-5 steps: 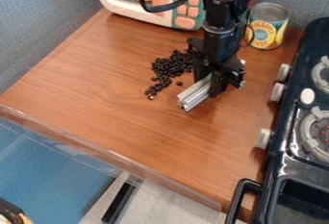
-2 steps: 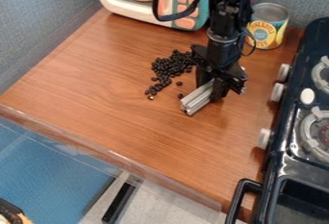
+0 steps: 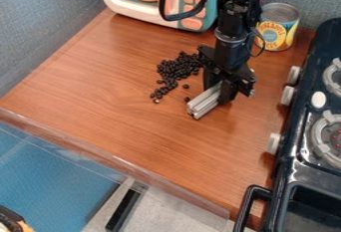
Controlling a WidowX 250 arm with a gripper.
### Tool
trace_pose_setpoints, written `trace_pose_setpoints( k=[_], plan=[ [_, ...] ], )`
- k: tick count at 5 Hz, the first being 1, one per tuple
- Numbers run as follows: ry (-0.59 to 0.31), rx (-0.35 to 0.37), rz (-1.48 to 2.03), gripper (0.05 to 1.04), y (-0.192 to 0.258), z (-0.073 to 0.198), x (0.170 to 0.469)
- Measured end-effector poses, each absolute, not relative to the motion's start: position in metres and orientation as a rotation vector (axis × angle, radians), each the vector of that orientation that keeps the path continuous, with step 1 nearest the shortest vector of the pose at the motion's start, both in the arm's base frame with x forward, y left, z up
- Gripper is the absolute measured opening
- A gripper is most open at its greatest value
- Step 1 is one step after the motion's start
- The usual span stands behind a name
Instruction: Sweep into pile
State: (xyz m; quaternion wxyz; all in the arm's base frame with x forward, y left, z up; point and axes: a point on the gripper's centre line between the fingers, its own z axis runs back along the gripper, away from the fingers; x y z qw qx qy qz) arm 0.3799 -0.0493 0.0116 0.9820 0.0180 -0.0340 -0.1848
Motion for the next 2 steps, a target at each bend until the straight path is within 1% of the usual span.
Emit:
trace_pose_setpoints(
  k=[2],
  plan=[
    [-0.068,0.051,-0.326,0.386,-0.027,0.012,0.383]
  ],
)
